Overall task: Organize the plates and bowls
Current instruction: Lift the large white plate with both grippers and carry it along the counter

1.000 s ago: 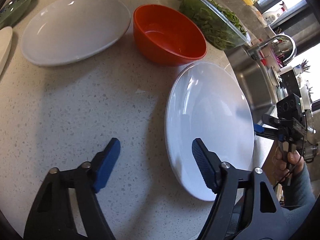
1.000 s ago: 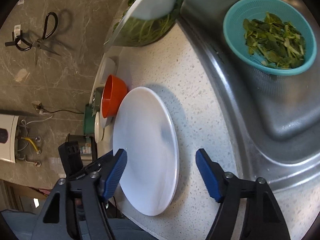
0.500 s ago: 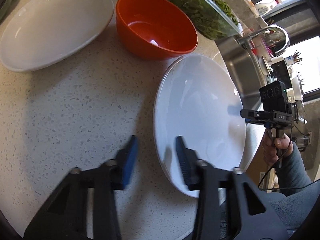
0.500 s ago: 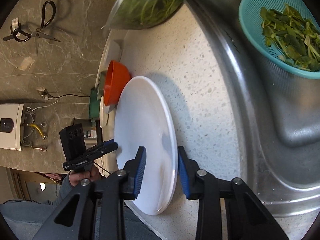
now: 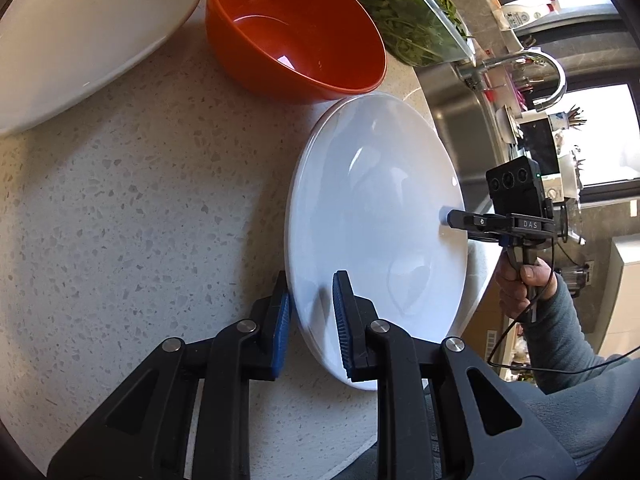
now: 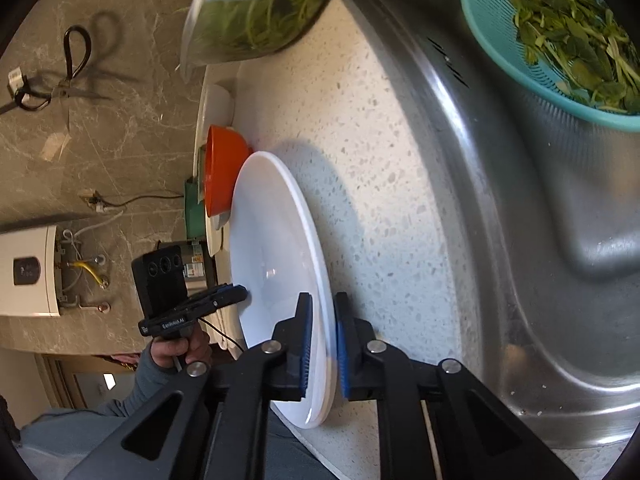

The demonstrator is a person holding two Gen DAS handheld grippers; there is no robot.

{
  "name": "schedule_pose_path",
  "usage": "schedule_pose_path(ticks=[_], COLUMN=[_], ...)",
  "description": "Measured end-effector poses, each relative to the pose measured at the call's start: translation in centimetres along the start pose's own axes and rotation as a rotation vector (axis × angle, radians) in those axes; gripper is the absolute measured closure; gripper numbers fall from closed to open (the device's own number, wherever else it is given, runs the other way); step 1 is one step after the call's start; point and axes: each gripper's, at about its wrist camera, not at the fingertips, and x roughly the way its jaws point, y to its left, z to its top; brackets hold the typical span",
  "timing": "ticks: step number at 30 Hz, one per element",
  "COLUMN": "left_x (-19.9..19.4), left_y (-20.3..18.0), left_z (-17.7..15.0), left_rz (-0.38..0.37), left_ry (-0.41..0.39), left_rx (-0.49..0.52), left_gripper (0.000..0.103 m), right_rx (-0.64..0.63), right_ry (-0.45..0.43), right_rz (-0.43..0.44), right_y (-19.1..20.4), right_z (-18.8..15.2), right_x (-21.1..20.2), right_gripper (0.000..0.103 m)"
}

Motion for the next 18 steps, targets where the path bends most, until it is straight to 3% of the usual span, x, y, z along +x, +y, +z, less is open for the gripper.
schedule_pose_path(ticks=[4, 8, 18], left_x=[0.1, -0.1, 0.0], left_y=[-0.3, -0.5, -0.4], left_z=[0.1, 0.0, -0.2], left_rz=[-0.009, 0.047, 0.061], left_ry=[-0.015, -0.032, -0.061], left_rx=[-0.014, -0.001, -0.005], left_gripper=[0.084, 0.088, 0.089], right_rx=[0.014, -0.041, -0.062], right_ry=[-0.023, 0.008, -0.011], right_rz=[0.001, -0.058, -0.146], right_y=[-0.4, 0.8, 1.7], right_z=[0.4, 0.6, 0.0], right_x=[-0.8, -0.5, -0.2], right_gripper=[0.086, 0.084, 0.088])
